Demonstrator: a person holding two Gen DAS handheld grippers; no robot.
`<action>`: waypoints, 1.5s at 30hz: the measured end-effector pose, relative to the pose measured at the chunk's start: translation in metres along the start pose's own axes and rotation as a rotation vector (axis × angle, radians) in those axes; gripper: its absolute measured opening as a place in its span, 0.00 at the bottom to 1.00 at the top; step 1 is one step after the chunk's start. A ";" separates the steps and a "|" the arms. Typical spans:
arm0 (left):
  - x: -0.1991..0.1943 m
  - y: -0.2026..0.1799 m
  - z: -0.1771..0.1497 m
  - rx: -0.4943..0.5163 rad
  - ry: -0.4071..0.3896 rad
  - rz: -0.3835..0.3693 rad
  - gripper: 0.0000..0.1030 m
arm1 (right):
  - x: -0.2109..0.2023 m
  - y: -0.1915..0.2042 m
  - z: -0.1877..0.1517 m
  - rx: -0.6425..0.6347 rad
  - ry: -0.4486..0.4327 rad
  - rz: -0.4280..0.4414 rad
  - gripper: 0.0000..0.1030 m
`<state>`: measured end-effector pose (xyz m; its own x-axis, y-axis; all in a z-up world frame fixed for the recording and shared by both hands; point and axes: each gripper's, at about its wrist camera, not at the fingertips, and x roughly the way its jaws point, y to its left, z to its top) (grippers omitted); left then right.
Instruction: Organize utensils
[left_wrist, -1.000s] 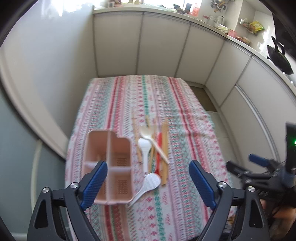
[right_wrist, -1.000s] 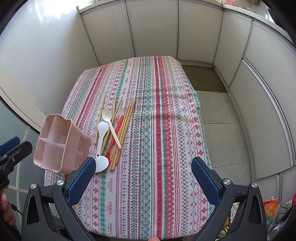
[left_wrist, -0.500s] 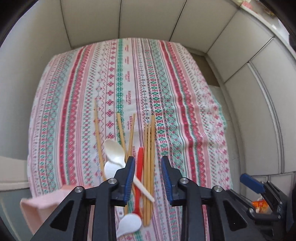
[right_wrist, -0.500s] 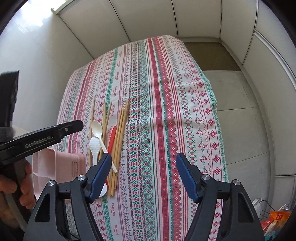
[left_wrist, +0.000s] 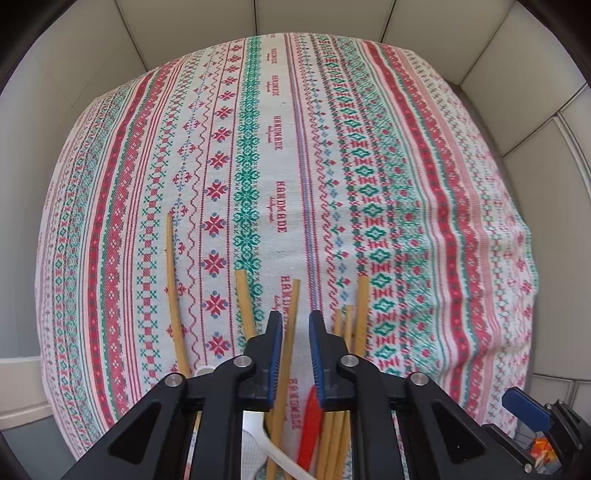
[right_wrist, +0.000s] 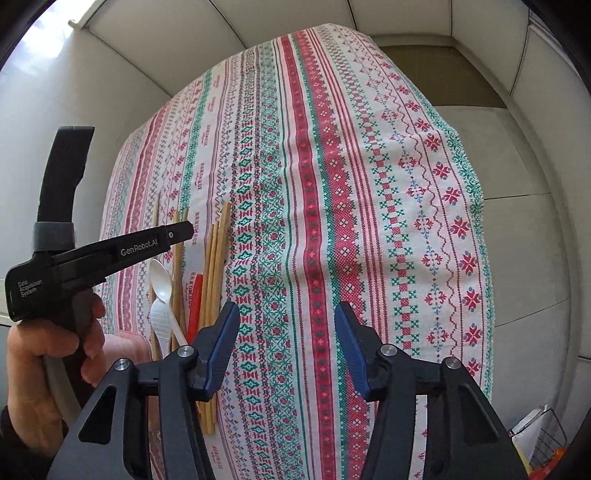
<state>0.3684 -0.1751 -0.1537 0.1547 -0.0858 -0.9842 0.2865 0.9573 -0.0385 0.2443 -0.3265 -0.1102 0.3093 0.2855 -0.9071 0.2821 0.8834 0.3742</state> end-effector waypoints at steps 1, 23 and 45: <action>0.002 0.002 0.001 -0.002 0.001 0.007 0.09 | 0.002 0.000 0.001 0.000 0.001 0.005 0.53; -0.134 0.019 -0.052 0.028 -0.288 -0.142 0.05 | 0.064 0.041 0.049 -0.012 0.052 0.160 0.18; -0.200 0.035 -0.105 0.034 -0.430 -0.189 0.04 | 0.019 0.085 0.026 -0.160 -0.145 0.090 0.08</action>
<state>0.2484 -0.0950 0.0234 0.4727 -0.3716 -0.7990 0.3768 0.9049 -0.1979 0.2975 -0.2558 -0.0908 0.4576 0.3196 -0.8297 0.1033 0.9077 0.4066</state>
